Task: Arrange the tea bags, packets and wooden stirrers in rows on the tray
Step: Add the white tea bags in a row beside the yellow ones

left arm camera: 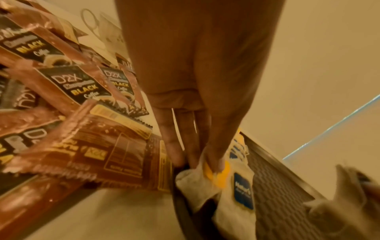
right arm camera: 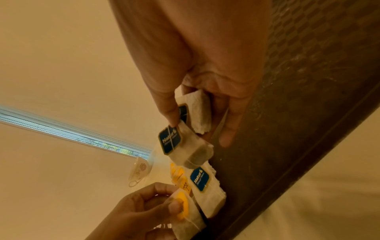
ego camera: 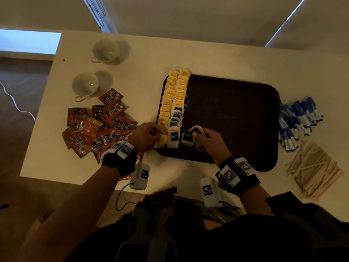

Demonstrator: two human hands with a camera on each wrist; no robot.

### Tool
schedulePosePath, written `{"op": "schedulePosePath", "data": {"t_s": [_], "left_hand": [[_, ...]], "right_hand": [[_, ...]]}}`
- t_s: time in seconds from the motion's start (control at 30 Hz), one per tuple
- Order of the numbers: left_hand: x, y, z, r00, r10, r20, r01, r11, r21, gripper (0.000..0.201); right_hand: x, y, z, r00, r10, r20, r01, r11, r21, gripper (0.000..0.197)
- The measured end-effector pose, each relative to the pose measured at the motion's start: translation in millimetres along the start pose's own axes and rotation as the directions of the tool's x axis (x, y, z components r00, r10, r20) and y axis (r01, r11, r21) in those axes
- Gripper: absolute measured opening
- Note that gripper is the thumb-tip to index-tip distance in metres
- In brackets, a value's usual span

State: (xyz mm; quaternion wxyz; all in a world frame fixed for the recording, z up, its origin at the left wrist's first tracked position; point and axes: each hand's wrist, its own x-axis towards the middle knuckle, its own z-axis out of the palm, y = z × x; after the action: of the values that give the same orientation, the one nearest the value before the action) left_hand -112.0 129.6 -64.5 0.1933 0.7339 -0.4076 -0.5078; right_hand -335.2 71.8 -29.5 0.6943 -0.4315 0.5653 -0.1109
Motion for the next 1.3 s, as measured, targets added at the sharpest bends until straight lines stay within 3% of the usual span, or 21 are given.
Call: {"op": "schedulePosePath", "data": {"t_s": [0.3, 0.47, 0.7, 0.77, 0.83, 0.93, 1.07, 1.17, 1.3], "left_hand": [[13.0, -4.9, 16.9, 0.988, 0.061, -0.139, -0.047, 0.994, 0.098, 0.018], [14.8, -4.2, 23.6, 0.967, 0.119, -0.228, -0.065, 0.971, 0.228, 0.025], [9.0, 1.1, 21.9, 0.911, 0.219, -0.349, -0.147, 0.964, 0.220, 0.018], [2.0, 10.0, 23.1, 0.925, 0.227, -0.304, -0.200, 0.973, 0.118, 0.017], [-2.6, 14.9, 27.5, 0.965, 0.211, -0.154, -0.212, 0.977, 0.012, 0.017], [-9.3, 19.7, 34.1, 0.983, 0.186, -0.004, -0.185, 0.977, -0.107, 0.009], [-16.7, 24.7, 37.3, 0.985, 0.170, -0.006, -0.166, 0.953, -0.252, 0.018], [-19.0, 22.5, 39.8, 0.980, 0.198, 0.002, -0.191, 0.952, -0.239, 0.003], [-21.4, 12.7, 38.4, 0.978, 0.203, -0.039, -0.207, 0.959, -0.191, 0.016]], "right_hand": [[-2.4, -2.5, -1.5, 0.999, 0.019, 0.030, -0.019, 1.000, -0.009, 0.010], [-2.4, -2.5, -0.6, 0.999, 0.030, 0.035, -0.030, 1.000, -0.010, 0.012], [-3.8, -6.6, 3.0, 0.999, 0.031, 0.037, -0.030, 0.999, -0.016, 0.015], [-3.8, -7.6, 5.9, 0.999, 0.025, 0.046, -0.023, 0.999, -0.024, 0.012], [-3.2, -8.0, 8.9, 0.999, 0.020, 0.048, -0.019, 0.999, -0.030, 0.012], [-1.7, -6.9, 10.4, 0.999, 0.018, 0.033, -0.017, 0.999, -0.042, 0.021], [-1.4, -6.0, 10.4, 1.000, 0.011, 0.018, -0.011, 0.999, -0.036, 0.025], [-1.1, -5.6, 10.5, 0.999, 0.010, 0.033, -0.009, 0.999, -0.031, 0.024], [0.5, -4.6, 7.8, 0.998, 0.044, 0.040, -0.045, 0.999, 0.014, 0.021]]}}
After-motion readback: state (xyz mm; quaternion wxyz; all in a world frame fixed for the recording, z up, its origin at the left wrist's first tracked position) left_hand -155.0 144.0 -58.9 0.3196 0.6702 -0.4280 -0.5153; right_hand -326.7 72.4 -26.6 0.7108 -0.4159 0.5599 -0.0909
